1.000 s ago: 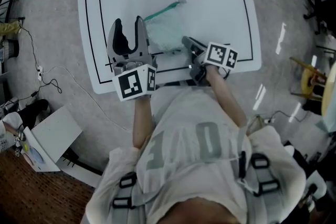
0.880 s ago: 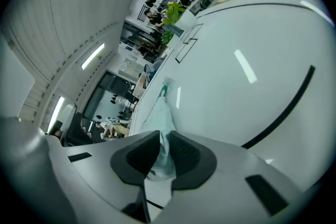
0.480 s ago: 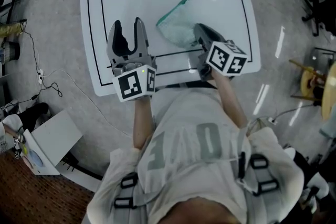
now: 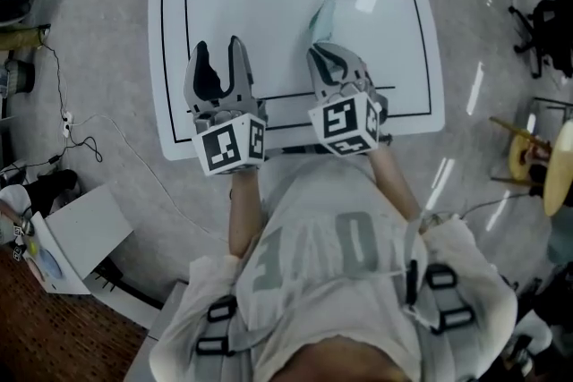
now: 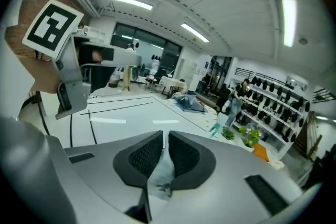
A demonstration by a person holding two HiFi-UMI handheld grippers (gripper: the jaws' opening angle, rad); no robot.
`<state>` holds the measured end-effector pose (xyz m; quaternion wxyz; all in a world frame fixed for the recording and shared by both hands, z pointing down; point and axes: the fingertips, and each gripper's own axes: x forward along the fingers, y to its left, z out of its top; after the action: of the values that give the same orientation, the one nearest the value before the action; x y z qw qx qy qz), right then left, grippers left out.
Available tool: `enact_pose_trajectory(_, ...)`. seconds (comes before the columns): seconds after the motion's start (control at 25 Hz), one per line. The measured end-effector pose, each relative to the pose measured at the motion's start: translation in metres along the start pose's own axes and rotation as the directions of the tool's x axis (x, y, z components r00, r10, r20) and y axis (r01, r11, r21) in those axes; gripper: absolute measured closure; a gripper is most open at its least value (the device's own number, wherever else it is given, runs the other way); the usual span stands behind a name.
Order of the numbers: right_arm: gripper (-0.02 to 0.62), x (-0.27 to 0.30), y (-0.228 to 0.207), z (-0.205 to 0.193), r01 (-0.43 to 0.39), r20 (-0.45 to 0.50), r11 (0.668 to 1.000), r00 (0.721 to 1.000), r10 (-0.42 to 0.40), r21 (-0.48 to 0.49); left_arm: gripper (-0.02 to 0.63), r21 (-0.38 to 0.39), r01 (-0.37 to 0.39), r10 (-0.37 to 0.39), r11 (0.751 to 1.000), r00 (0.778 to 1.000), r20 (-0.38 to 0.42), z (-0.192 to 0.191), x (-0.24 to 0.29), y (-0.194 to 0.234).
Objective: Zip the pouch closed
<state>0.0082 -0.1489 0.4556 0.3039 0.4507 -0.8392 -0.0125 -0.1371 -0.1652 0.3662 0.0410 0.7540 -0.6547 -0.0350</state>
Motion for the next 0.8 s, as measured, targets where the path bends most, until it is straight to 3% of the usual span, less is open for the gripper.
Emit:
enact_pose_trajectory(0.16, 0.563, 0.010, 0.061, 0.004, -0.175, 0.015, 0.985, 0.985, 0.175, 0.014, 0.410, -0.004, -0.058, 0.058, 0.998, 0.998, 0.002, 0.001, -0.012, 0.021)
enact_pose_trajectory(0.28, 0.517, 0.011, 0.104, 0.013, -0.303, 0.041, 0.953, 0.952, 0.302, 0.021, 0.410, -0.006, -0.100, 0.100, 0.995, 0.995, -0.001, 0.000, -0.023, 0.038)
enact_pose_trajectory(0.4, 0.512, 0.010, 0.129, 0.020, -0.386, 0.065, 0.922, 0.921, 0.383, 0.030, 0.410, -0.002, -0.145, 0.145, 0.989, 0.989, -0.003, -0.002, -0.035, 0.052)
enact_pose_trajectory(0.52, 0.512, 0.008, 0.139, 0.027, -0.418, 0.083, 0.908, 0.906, 0.415, 0.020, 0.410, -0.002, -0.189, 0.189, 0.982, 0.982, -0.007, -0.003, -0.048, 0.065)
enact_pose_trajectory(0.8, 0.512, 0.010, 0.121, 0.042, -0.386, 0.127, 0.921, 0.917, 0.377, 0.057, 0.410, -0.001, -0.237, 0.237, 0.972, 0.972, 0.004, 0.002, -0.063, 0.078)
